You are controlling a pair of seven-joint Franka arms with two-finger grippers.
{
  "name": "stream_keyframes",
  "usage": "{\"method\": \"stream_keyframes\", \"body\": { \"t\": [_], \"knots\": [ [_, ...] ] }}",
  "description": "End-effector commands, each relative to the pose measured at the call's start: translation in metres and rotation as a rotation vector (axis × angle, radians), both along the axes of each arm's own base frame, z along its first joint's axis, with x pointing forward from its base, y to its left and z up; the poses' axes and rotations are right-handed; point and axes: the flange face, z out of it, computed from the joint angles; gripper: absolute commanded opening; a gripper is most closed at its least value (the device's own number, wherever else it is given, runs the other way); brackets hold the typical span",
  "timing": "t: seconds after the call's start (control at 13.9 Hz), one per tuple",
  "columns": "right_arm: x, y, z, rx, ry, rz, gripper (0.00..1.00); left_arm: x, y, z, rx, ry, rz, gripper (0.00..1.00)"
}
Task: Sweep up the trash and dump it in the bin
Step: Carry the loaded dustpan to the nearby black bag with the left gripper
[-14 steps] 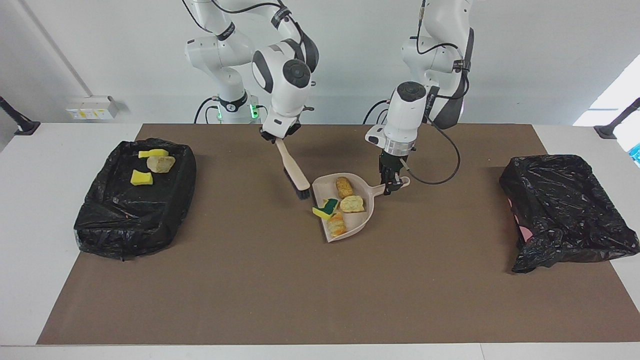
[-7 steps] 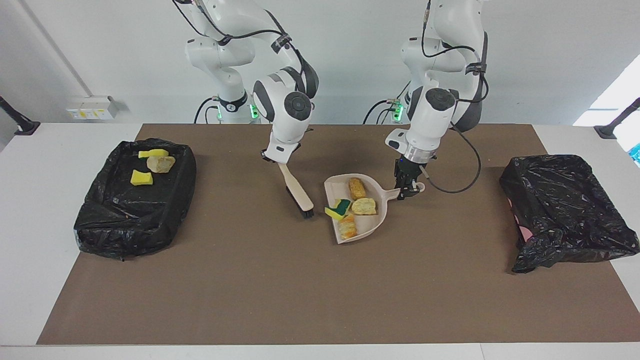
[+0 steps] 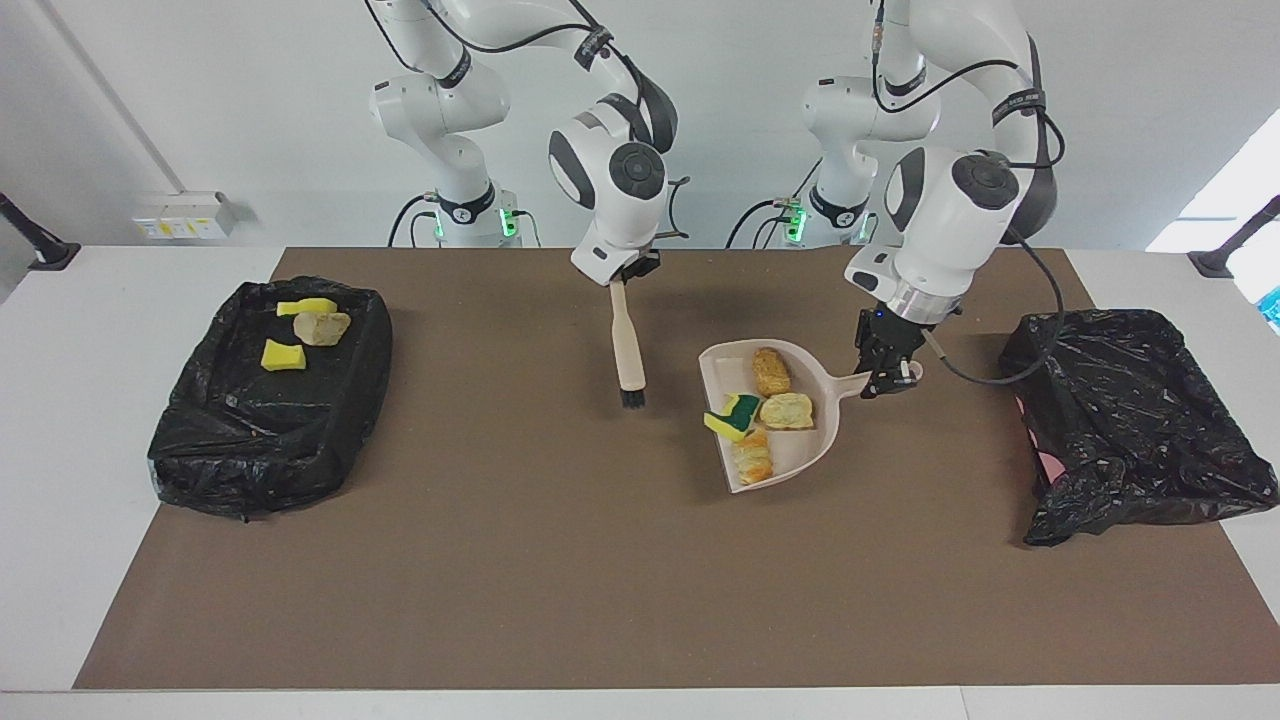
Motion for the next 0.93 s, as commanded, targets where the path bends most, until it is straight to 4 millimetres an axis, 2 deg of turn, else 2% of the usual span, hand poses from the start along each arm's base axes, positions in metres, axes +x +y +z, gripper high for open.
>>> {"method": "stream_keyframes", "body": {
  "t": [0.0, 0.14, 0.29, 0.43, 0.5, 0.58, 0.86],
  "knots": [
    [-0.042, 0.015, 0.012, 0.017, 0.046, -0.039, 0.0, 0.014, 0.029, 0.035, -0.017, 0.012, 0.006, 0.0],
    [-0.065, 0.028, 0.007, 0.01, 0.074, -0.097, 0.0, 0.02, 0.054, 0.052, -0.016, 0.004, 0.002, 0.0],
    [-0.082, 0.028, -0.011, -0.012, 0.08, -0.083, 0.0, 0.026, 0.092, 0.063, -0.03, -0.008, -0.007, 0.0],
    [-0.088, 0.022, -0.019, -0.018, 0.088, -0.06, 0.0, 0.032, 0.134, 0.074, -0.052, -0.018, -0.028, 0.0],
    [-0.085, 0.024, -0.024, 0.001, 0.068, -0.065, 0.0, 0.032, 0.153, 0.076, -0.06, -0.02, -0.03, 0.0],
    [-0.081, 0.027, -0.028, 0.025, 0.039, -0.077, 0.0, 0.03, 0.175, 0.073, -0.067, -0.017, -0.024, 0.0],
    [-0.09, 0.022, -0.044, 0.017, 0.048, -0.041, 0.0, 0.02, 0.247, 0.073, -0.058, -0.026, -0.027, 0.0]
  ]
}}
